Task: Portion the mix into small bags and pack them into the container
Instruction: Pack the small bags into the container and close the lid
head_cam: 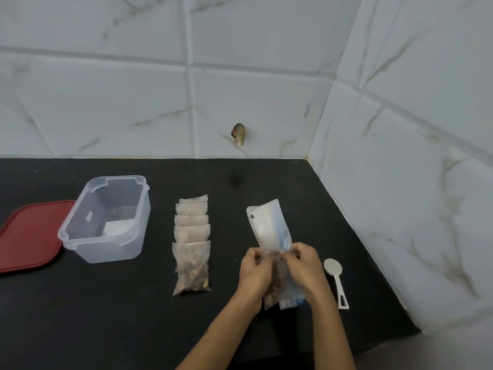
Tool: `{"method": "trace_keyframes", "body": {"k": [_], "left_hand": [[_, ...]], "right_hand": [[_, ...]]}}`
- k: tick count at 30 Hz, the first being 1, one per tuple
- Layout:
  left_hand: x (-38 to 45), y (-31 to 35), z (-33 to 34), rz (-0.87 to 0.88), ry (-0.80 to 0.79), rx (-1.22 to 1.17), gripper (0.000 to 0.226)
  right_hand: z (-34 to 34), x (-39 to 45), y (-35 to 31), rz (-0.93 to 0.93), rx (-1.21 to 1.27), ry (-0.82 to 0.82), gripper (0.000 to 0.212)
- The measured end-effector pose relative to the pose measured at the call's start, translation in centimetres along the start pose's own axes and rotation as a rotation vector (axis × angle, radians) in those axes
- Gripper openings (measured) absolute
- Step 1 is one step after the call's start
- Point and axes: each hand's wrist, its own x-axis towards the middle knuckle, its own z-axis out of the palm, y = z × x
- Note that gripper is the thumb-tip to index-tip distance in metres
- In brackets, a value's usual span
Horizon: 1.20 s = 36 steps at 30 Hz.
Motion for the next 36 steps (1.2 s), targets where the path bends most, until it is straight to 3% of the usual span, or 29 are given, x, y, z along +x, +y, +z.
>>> {"method": "trace_keyframes", "body": {"k": [6, 13, 18, 22, 30, 36], "left_hand": [[-0.8, 6.0, -7.9, 0.258, 0.122, 0.077, 0.022], [-1.7, 11.9, -20.0, 0.426, 0.352, 0.166, 0.019], [-0.5, 13.9, -26.6, 0.314, 0.390, 0.242, 0.005], [1.7, 14.5, -29.7, 0.201, 0.312, 0.310, 0.015], [4.8, 15.7, -32.3, 0.065, 0.194, 0.370, 0.017], [6.3, 15.5, -32.1, 0.047, 0.131, 0.795, 0.016]], "right_hand": [[4.3, -2.1, -6.7, -0.190, 0.357, 0.009, 0.037], [14.1, -3.1, -16.0, -0.394, 0.145, -0.134, 0.022], [19.5, -2.2, -20.2, -0.368, -0.175, -0.252, 0.022], [23.1, -0.7, -22.1, -0.297, -0.384, -0.286, 0.027], [26.9, 0.7, -23.4, -0.213, -0.506, -0.295, 0.040], [28.6, 0.5, -22.9, -0.208, -0.621, -0.275, 0.032]]}}
